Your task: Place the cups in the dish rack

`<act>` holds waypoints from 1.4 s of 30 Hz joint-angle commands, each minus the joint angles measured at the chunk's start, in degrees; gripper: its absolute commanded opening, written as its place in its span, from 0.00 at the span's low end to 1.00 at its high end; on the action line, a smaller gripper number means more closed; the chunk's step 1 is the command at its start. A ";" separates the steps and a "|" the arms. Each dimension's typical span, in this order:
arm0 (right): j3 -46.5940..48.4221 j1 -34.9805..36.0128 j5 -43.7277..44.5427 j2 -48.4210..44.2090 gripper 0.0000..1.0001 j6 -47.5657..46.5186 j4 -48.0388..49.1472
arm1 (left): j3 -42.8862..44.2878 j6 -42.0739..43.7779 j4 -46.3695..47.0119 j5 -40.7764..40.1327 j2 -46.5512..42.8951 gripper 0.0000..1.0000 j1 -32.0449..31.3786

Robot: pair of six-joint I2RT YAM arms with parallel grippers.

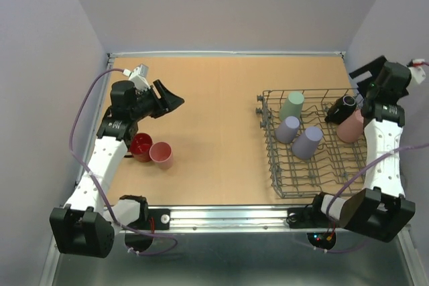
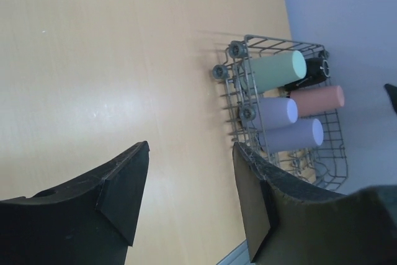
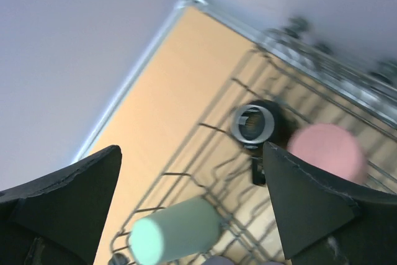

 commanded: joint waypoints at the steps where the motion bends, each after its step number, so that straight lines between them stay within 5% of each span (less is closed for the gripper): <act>1: 13.30 13.65 -2.78 3.53 1.00 -3.58 -3.78 | -0.59 4.62 -8.58 -8.45 -3.67 0.66 0.19; 5: 20.98 36.10 12.31 8.81 1.00 -6.85 -13.11 | -2.78 5.51 -13.77 -14.19 -5.70 0.65 0.02; 13: 20.73 63.08 15.35 11.19 1.00 -2.37 -17.16 | -3.84 1.73 -19.04 -20.95 -8.96 0.63 -3.49; 19: 11.59 67.08 11.84 6.89 1.00 2.73 -15.49 | -7.17 -1.96 -23.44 -23.94 -11.41 0.63 -6.75; 31: 9.38 67.08 13.24 1.70 1.00 -3.77 -15.76 | -8.85 -12.68 -28.19 -33.62 -7.21 0.61 -19.40; 42: 7.19 67.08 12.45 -1.38 1.00 -4.83 -16.46 | -1.30 -13.84 -30.30 -36.61 -9.75 0.60 -19.85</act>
